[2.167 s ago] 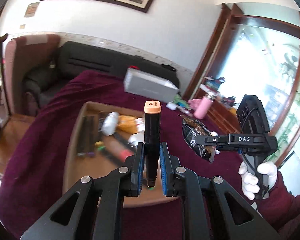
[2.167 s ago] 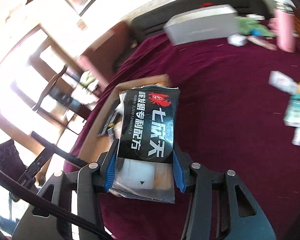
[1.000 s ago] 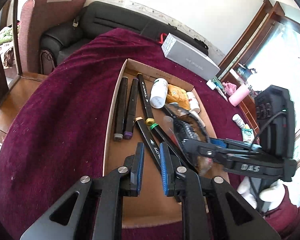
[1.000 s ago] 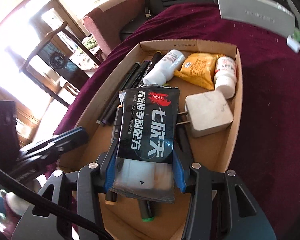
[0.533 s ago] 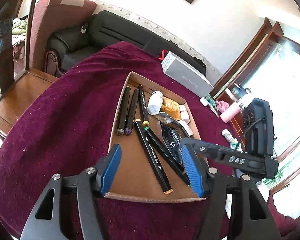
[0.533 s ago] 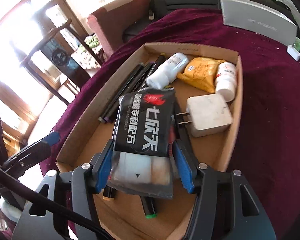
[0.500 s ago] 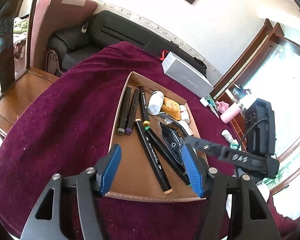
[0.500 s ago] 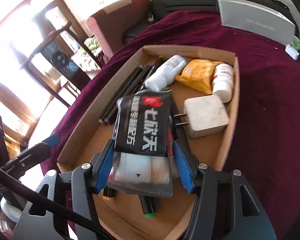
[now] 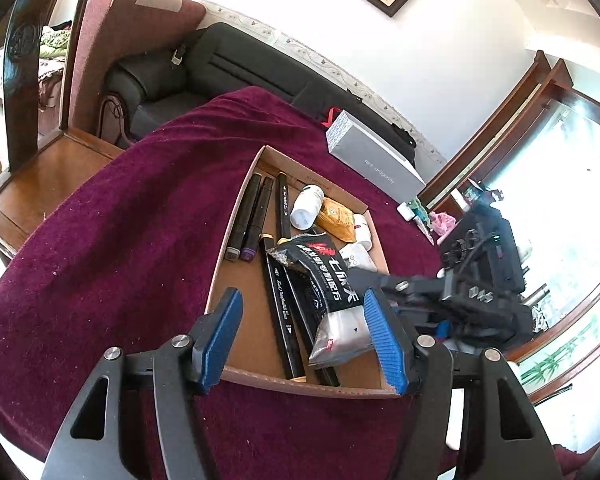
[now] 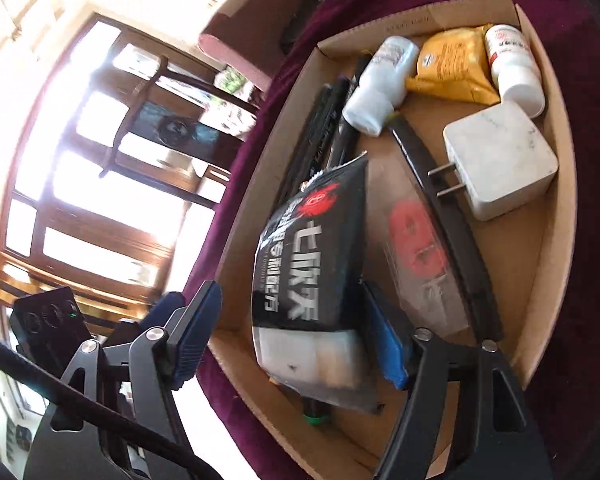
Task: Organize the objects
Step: 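Withdraw both open grippers from the box toward the loose items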
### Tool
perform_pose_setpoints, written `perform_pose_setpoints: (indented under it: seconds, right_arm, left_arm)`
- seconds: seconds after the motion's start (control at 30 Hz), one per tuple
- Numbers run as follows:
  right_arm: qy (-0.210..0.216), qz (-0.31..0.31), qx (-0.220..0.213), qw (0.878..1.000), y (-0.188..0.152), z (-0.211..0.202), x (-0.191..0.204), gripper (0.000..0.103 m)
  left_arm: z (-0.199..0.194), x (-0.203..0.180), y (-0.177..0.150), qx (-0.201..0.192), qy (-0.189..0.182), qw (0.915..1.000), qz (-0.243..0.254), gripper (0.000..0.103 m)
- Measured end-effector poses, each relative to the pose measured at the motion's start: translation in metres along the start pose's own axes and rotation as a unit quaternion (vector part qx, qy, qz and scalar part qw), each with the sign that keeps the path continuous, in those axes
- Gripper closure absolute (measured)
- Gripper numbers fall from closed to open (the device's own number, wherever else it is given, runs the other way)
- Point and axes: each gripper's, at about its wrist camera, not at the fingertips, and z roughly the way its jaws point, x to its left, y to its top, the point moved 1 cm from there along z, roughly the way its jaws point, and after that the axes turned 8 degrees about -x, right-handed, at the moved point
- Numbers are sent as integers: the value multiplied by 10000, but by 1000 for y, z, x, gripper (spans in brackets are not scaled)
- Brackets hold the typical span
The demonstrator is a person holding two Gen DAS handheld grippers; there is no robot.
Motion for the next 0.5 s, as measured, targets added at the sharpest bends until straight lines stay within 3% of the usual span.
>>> perform_pose_setpoints:
  seconds: [0.1,0.3,0.43,0.5]
  right_arm:
    - [-77,-130,-292,9995,5,-23,3,32]
    - [-795,-664,-1136,9881,12,-84,-2,32]
    - [-1848,-1124,-1963,9564,16,-126,-16,32]
    - [-2212,-1216,-2157,9433,17,-141,-27,32]
  left_arm:
    - [2,-7,-1,41,-13,9999,96,46]
    - [9,-33,-5,127,-150,9992,351,46]
    - [14,-56,-13,266,-282,9977,555,46]
    - [17,-68,-17,344,-330,9965,693,46]
